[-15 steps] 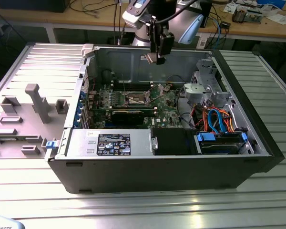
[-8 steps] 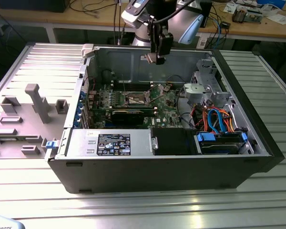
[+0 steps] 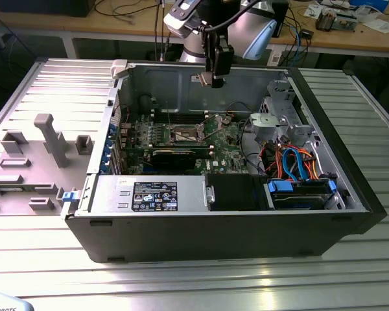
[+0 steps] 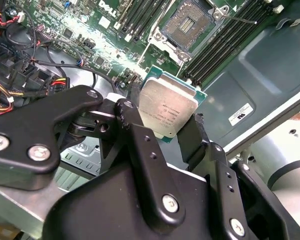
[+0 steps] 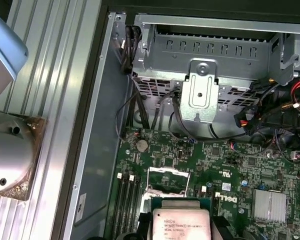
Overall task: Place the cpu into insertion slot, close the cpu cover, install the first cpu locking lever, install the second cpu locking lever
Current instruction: 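Place the cpu into insertion slot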
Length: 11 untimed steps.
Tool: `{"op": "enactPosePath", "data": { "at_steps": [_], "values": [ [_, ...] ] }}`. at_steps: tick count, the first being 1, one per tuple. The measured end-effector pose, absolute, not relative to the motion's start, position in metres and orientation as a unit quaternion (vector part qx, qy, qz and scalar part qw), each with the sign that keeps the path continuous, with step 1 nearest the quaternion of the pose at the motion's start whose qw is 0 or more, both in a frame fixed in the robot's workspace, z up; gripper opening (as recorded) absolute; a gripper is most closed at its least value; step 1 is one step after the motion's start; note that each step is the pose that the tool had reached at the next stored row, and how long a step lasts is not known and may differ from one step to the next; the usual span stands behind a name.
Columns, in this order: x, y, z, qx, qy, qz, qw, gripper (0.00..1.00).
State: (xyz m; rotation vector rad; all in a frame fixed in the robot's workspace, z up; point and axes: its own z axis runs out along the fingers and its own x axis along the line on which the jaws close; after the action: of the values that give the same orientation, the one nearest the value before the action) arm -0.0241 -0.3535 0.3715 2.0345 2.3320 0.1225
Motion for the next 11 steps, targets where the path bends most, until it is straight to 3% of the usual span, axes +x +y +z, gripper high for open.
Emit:
{"op": "enactPosePath", "data": {
  "at_steps": [11],
  "values": [
    [-0.0241, -0.3547, 0.3714, 0.676, 0.735, 0.039, 0.023, 0.54]
  ]
}}
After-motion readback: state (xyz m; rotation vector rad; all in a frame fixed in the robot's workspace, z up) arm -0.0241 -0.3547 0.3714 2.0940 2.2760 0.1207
